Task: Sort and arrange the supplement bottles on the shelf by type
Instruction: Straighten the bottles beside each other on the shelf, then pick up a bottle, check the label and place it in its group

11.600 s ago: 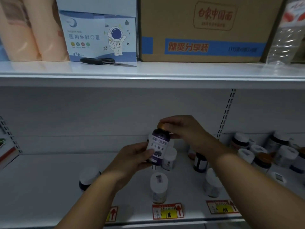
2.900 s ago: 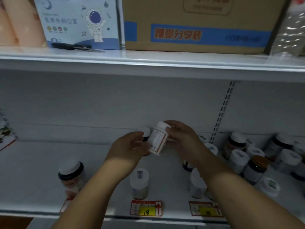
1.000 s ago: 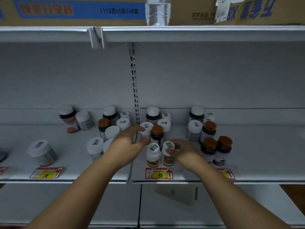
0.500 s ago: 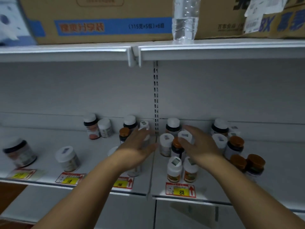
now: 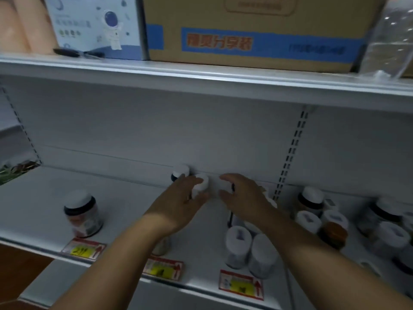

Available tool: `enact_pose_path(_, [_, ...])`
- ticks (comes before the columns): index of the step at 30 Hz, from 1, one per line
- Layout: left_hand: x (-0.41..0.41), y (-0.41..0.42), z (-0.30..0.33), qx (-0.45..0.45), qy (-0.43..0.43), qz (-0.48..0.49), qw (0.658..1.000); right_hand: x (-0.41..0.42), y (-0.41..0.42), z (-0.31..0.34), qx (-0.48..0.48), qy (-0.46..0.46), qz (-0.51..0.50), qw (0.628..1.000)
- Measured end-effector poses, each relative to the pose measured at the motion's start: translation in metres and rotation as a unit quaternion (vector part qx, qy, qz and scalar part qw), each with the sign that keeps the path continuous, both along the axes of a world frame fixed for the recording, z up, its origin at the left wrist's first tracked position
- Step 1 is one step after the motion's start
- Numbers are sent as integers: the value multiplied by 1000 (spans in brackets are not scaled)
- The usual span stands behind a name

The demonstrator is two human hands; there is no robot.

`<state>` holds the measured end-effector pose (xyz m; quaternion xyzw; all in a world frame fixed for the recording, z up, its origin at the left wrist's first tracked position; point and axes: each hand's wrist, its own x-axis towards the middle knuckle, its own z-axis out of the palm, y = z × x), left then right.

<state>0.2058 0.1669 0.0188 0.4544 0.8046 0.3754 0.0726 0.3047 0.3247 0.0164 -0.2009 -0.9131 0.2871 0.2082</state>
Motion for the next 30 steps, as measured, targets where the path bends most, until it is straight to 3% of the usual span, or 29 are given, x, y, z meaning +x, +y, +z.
enact_pose_path(8, [-60, -24, -9, 22, -25, -52, 998, -104, 23, -39, 36, -185, -12, 982])
enact_pose_path(15, [-73, -25, -13, 32, -25, -63, 997, -123, 15, -63, 28, -100, -100, 990])
enact_pose_path(20, [-67, -28, 2, 55, -39, -49, 996, -115, 11, -46, 38, -96, -85, 991])
enact_pose_path(22, [-69, -30, 10, 80, -53, -20, 995, -97, 8, -24, 23, -37, -79, 996])
enact_pose_path(26, [-53, -25, 26, 160, -177, -26, 971, -40, -1, 20, -153, 136, -57, 977])
enact_pose_path(28, [-36, -17, 28, 149, -293, -77, 941, -13, -8, 31, -299, 177, 4, 938])
enact_pose_path(30, [-22, -7, 25, 117, -351, -118, 922, 8, -10, 34, -371, 196, 31, 907])
